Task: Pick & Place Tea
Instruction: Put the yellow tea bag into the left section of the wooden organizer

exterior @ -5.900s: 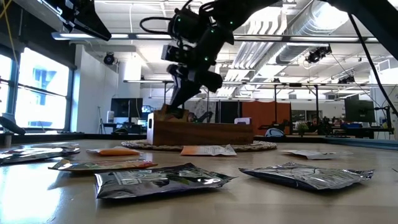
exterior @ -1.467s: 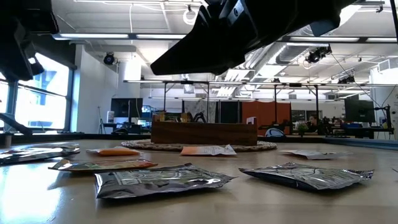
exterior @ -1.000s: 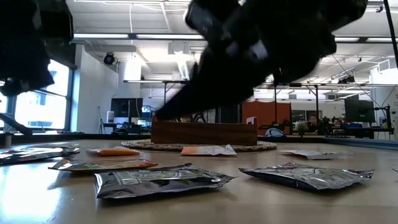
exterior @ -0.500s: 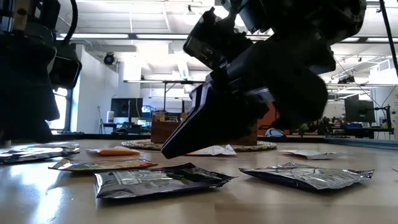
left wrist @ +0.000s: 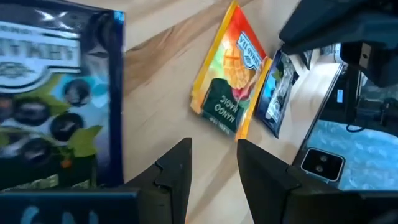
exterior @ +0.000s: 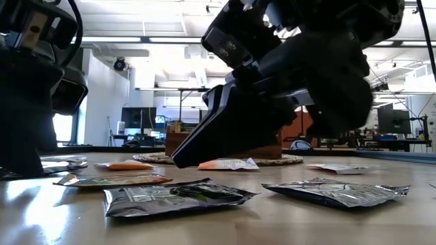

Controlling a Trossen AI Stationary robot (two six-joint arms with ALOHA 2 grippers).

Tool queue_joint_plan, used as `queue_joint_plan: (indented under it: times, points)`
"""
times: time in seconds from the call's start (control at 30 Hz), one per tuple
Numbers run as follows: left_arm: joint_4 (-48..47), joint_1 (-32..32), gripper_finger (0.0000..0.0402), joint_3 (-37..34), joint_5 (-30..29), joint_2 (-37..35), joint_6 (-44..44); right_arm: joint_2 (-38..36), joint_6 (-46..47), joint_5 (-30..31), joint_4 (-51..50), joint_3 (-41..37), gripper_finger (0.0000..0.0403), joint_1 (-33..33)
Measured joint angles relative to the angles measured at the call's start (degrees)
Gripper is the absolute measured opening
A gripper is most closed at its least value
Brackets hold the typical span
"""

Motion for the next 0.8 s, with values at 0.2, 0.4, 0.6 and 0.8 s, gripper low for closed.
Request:
queue_joint_plan:
  times: [0.2, 0.4, 0.6, 0.8]
  points:
    - [0.3, 0.0, 0.0127, 1.9, -0.5, 3.7, -1.3, 0.3, -0.2, -0.1, 0.2, 0.0, 0.0033, -0.9]
    - [0.2, 1.5, 0.0127, 3.4, 2.7, 5.7, -2.3, 3.0, 0.0, -0.5, 2.1, 0.1, 0.0032, -1.1]
    - [-0.8, 3.2, 0.0127, 3.4, 6.2, 5.8, -2.1, 2.7, 0.3, -0.7, 2.2, 0.1, 0.002, -1.1]
    - [-1.4, 6.3, 0.0127, 3.4, 8.4, 5.8, 0.0, 2.7, 0.4, -0.8, 2.5, 0.1, 0.0003, -1.2]
